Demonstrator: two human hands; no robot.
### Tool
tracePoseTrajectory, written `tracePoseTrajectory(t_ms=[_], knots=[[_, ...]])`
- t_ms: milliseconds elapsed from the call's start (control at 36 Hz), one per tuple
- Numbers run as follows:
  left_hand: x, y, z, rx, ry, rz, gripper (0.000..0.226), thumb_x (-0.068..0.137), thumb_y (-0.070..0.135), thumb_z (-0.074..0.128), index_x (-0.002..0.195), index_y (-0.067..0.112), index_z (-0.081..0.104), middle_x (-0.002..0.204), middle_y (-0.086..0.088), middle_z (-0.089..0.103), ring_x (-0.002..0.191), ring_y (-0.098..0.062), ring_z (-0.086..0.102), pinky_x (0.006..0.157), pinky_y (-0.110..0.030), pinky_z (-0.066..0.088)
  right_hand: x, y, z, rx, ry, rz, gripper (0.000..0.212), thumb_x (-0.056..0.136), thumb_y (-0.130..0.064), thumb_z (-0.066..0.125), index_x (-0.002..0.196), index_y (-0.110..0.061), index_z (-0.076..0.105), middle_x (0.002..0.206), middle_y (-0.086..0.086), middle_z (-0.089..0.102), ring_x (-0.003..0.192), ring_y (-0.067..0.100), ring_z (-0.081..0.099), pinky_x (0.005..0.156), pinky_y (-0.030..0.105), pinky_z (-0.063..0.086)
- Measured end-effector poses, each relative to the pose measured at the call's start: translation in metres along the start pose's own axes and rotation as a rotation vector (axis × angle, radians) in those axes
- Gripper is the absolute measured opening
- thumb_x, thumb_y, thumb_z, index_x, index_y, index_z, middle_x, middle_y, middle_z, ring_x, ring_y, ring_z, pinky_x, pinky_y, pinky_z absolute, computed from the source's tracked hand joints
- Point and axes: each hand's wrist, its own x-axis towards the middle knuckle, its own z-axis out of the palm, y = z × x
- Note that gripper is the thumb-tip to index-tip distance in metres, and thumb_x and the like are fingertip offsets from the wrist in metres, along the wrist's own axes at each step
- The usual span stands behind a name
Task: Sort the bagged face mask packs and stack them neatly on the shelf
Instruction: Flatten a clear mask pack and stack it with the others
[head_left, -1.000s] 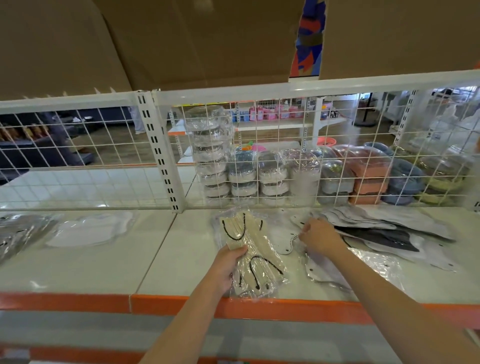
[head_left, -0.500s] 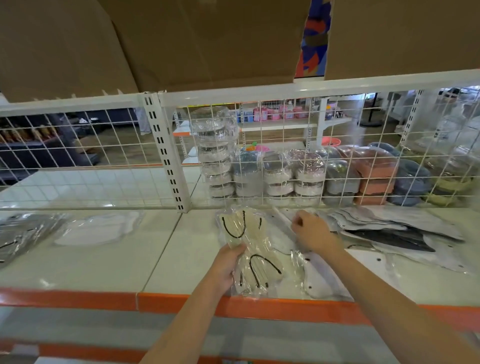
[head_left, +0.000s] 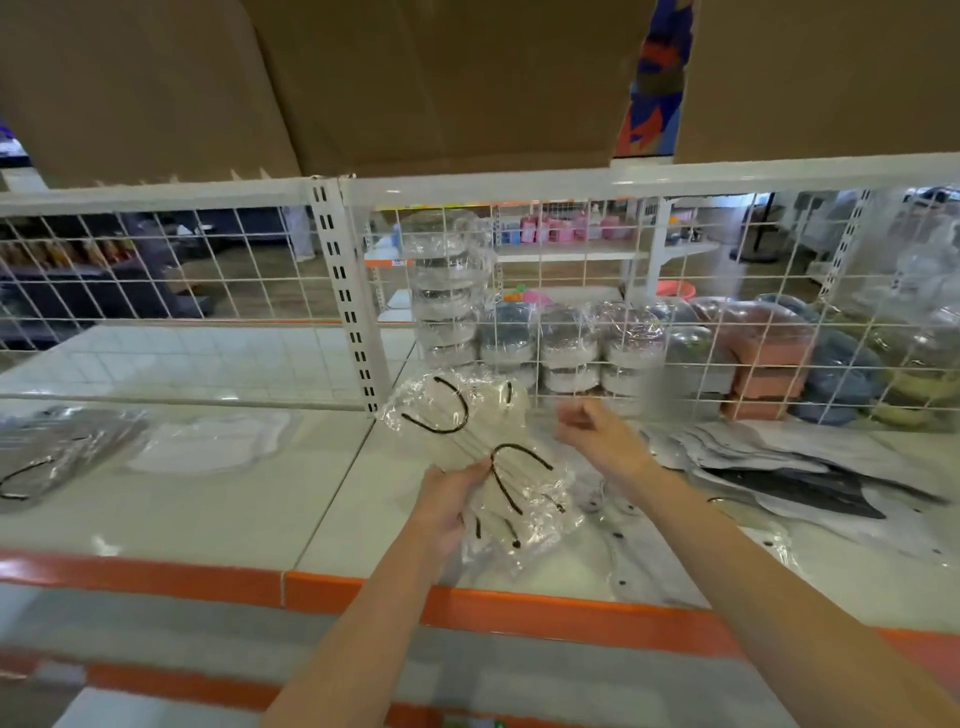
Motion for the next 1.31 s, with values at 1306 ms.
tracePoseTrajectory(t_ms=[1306], knots=[[0.014,-0.001,-0.080,0.695,0.092,0.350,0.023,0.080,0.007,0.072,0.097,0.020,0.065,0.094,0.001,0.068,0.099,-0.024,0.064,0.085,-0.030,0.050,-0.009,0.047,0.040,0.051,0.102,0.053,0.018,0.085,-0.006,0.063,0.077,-0.016,0.050,0.076,-0.005,0.049,0.075,0.014,0.049,0.059,0.021,0.036]])
